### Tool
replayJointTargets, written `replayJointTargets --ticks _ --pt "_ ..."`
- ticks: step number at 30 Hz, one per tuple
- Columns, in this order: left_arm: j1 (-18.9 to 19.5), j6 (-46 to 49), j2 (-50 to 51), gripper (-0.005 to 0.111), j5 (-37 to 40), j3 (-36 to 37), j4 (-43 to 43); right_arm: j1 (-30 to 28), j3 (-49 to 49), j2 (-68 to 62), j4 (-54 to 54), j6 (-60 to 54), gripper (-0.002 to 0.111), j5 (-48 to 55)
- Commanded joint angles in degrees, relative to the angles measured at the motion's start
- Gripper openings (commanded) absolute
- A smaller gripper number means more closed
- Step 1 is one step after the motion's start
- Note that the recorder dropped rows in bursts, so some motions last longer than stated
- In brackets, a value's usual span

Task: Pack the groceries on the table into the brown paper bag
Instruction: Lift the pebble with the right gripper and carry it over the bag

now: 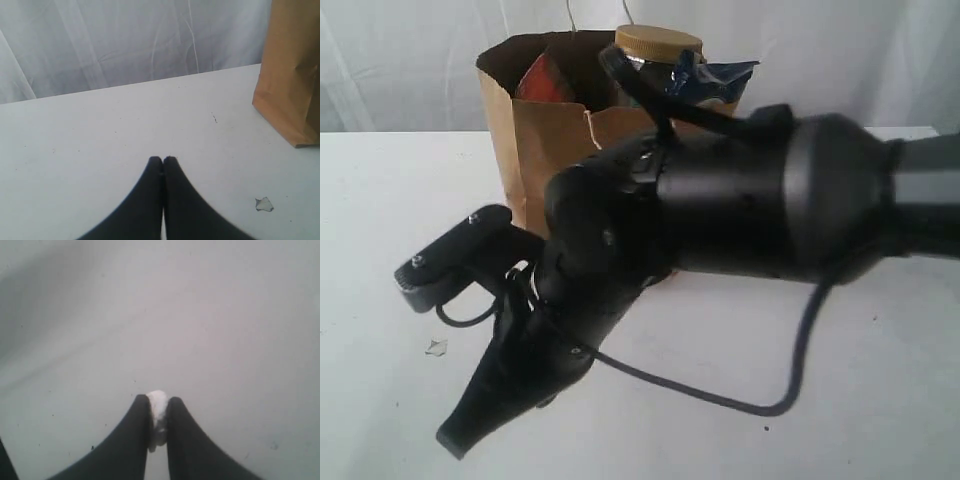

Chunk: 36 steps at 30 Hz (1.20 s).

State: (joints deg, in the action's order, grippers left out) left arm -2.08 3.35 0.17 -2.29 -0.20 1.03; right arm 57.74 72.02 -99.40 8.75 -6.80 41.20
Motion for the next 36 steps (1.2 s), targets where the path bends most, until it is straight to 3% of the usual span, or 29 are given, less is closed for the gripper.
replayJointTargets --ticks 1,8,18,30,36 --pt "0.1 -0.1 -0.2 0.0 -0.6 0.2 0.5 -0.2 -2.1 7.2 -9.6 2.3 0.0 -10.2" --pt "0.1 -0.1 -0.2 0.0 -0.6 0.2 0.5 -8.6 -1.8 12.6 -26.8 14.1 0.0 -18.0" --pt "0.1 -0.1 -0.2 0.0 -0.6 0.2 0.5 -16.7 4.5 12.3 -29.7 17.2 0.0 -30.3" --pt "0.1 -0.1 -0.2 0.0 -0.6 0.2 0.5 -17.8 14.0 5.3 -29.7 15.4 0.0 -29.4" --pt "0.1 -0.1 -0.2 0.0 -0.6 0.2 0.5 -20.2 20.4 -2.5 -29.0 14.6 0.0 -22.9"
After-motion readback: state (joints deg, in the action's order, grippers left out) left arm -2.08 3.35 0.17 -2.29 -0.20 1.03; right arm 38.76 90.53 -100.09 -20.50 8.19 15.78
